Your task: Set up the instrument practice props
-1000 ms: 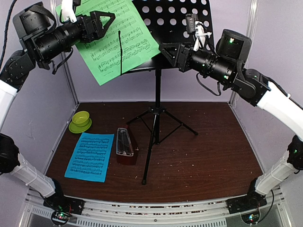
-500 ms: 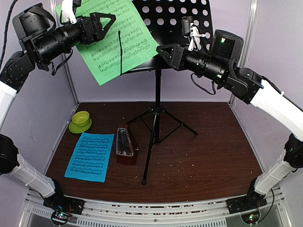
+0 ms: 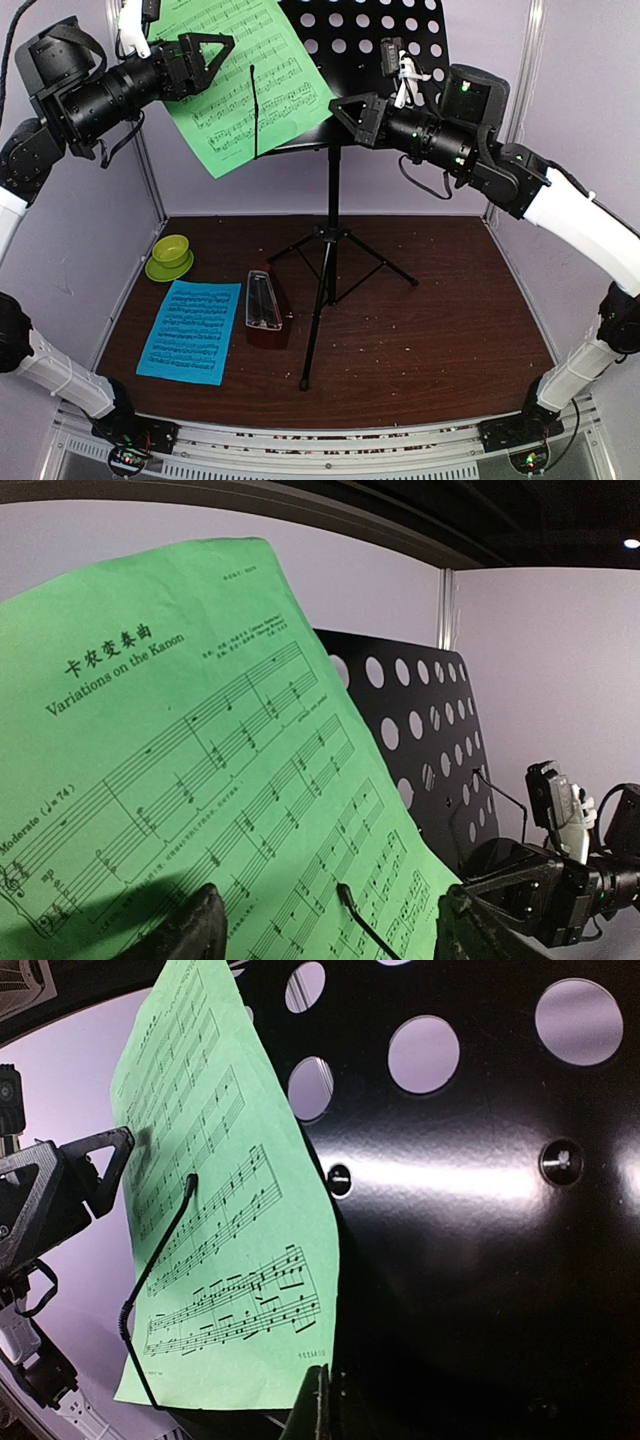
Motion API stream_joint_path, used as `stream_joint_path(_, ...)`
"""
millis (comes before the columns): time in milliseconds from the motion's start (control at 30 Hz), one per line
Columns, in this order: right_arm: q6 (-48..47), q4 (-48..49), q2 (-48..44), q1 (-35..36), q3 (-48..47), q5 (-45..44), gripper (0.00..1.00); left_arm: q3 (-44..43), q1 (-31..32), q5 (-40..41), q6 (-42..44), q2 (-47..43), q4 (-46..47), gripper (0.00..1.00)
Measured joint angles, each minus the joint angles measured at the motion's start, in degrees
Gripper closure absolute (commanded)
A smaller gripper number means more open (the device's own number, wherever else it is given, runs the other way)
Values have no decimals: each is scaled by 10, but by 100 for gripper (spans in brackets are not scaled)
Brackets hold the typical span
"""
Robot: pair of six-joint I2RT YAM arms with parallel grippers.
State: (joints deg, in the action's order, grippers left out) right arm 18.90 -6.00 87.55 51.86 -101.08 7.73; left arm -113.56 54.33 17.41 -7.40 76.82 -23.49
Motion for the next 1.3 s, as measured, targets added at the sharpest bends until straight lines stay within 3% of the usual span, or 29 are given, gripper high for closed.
stream_joint_path(767,9,2,-35,-1,60,41,100,97,0,119,-30,-86,2,20)
stream_joint_path(933,10,2,-39,-1,68,43,100,144,0,134,-48,-105,-2,29)
stream_joint_path(1200,10,-3,-41,-1,70,42,100,175,0,136,-68,-115,13,29)
stream_joint_path(1300,10,-5,-42,-1,70,42,100,184,-6,137,-84,-118,14,35)
